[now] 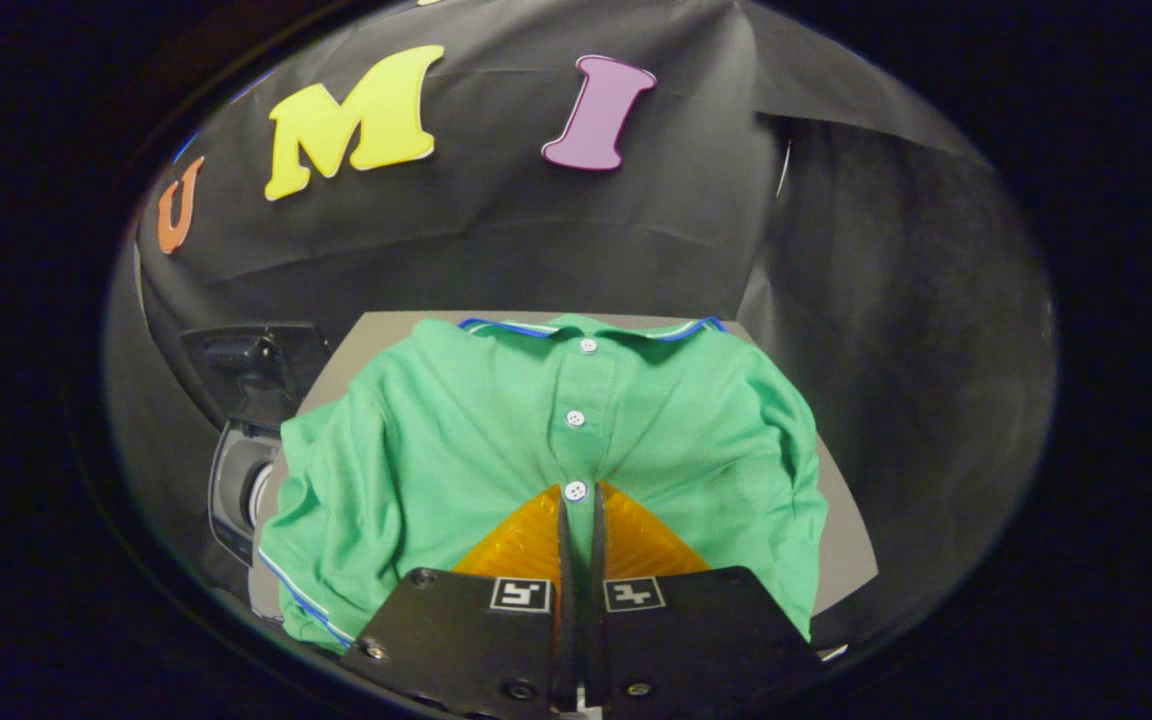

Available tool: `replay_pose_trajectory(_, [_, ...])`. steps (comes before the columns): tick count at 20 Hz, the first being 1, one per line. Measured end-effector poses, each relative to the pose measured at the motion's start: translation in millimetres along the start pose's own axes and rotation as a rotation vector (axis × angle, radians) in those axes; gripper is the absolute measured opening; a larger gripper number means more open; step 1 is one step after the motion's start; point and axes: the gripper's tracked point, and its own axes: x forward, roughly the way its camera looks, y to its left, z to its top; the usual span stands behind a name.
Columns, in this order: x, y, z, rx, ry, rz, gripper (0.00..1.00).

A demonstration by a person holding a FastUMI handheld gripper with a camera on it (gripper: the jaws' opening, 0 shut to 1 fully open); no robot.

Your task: Put the clothes into the washing machine and then close the washing machine lid.

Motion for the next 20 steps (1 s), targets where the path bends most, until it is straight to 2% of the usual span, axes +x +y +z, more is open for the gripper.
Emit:
replay_pose_trajectory(4, [-11, 4, 11, 0.111, -0.039, 0.013, 0.06])
replay_pose_trajectory(8, [-42, 20, 35, 0.148, -0.103, 0.048, 0.06])
replay_pose_trajectory(10, [-60, 40, 47, 0.134, -0.129, 0.097, 0.06])
replay_pose_trajectory(13, [-88, 59, 79, 0.089, -0.219, 0.101, 0.06])
replay_pose_trajectory(20, [-148, 145, 120, 0.029, -0.316, 0.241, 0.06])
